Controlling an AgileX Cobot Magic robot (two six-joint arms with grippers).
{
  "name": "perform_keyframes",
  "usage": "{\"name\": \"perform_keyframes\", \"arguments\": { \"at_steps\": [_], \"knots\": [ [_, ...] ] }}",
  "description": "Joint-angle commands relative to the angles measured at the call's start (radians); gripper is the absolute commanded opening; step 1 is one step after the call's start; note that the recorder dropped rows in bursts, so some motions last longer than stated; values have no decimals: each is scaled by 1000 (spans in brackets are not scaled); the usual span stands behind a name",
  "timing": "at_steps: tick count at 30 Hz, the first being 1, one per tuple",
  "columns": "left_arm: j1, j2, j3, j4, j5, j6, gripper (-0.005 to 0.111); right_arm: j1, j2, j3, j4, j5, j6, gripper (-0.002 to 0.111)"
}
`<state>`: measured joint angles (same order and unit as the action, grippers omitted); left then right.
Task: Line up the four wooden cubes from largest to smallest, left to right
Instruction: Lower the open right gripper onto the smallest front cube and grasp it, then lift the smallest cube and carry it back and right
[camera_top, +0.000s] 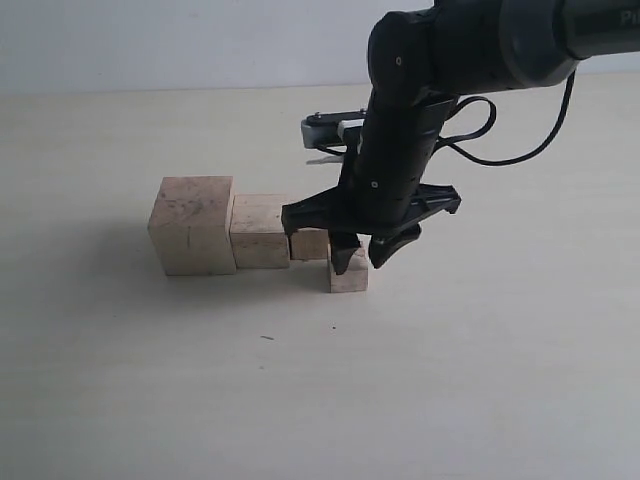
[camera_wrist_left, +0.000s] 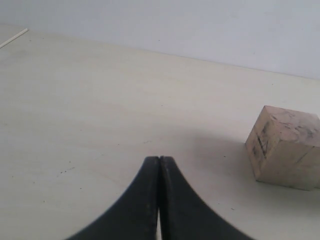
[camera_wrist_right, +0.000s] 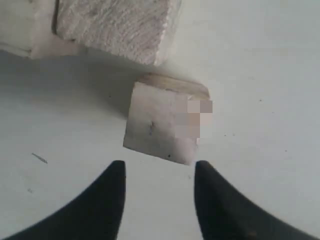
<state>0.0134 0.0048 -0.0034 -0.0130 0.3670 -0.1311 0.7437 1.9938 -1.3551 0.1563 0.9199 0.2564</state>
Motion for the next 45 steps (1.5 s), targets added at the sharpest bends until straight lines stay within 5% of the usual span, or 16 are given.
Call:
{"name": "perform_keyframes", "arguments": {
  "at_steps": [1, 7, 30, 34, 39, 45],
  "knots": [
    [-6, -5, 3, 1, -9, 3, 0, 1, -16, 2, 3, -13, 34, 65],
    [-6, -5, 3, 1, -9, 3, 0, 1, -14, 2, 3, -74, 66, 73],
    [-6, -5, 3, 1, -9, 3, 0, 1, 79, 2, 1, -123, 93, 67],
    [-6, -5, 3, 1, -9, 3, 0, 1, 87, 2, 3, -118, 93, 52],
    [-6, -5, 3, 1, -9, 3, 0, 1, 68, 2, 1, -84, 12, 5],
    [-6, -5, 3, 1, -9, 3, 0, -2, -9, 2, -58, -31, -103, 0]
  ]
}}
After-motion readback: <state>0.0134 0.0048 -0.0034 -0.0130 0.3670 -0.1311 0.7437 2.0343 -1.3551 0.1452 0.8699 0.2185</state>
